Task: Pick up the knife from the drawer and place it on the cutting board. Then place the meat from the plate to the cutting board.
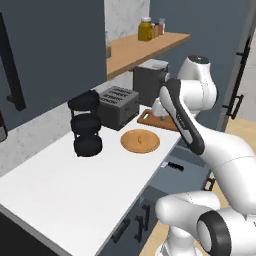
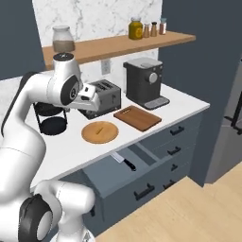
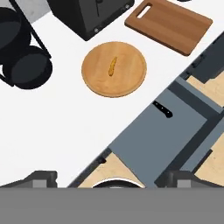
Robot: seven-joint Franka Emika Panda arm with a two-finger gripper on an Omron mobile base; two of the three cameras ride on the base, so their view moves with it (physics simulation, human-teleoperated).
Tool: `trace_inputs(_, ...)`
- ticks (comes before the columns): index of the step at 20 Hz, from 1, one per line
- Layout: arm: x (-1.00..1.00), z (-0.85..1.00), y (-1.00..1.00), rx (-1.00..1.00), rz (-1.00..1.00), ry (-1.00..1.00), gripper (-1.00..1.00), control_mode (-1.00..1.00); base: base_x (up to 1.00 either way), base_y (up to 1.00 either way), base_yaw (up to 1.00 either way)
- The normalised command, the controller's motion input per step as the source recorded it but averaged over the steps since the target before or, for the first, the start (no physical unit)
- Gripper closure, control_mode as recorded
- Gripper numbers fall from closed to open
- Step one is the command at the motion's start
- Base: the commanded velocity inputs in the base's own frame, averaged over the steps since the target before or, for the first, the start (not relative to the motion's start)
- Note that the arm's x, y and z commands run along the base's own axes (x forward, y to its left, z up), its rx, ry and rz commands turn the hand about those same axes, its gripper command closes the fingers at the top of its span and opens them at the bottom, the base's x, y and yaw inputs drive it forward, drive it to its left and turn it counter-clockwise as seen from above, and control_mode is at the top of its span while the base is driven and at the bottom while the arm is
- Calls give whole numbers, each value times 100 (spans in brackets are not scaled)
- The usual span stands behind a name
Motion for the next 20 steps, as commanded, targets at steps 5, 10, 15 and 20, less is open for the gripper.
trace_inputs(5, 0, 0, 0, 0, 0, 0, -100, 100, 53, -10, -23)
trace_inputs(10, 0, 0, 0, 0, 0, 0, -100, 100, 35, -3, -24)
trace_inputs(15, 0, 0, 0, 0, 0, 0, -100, 100, -2, 42, -35)
trace_inputs(20, 0, 0, 0, 0, 0, 0, -100, 100, -17, 35, -49)
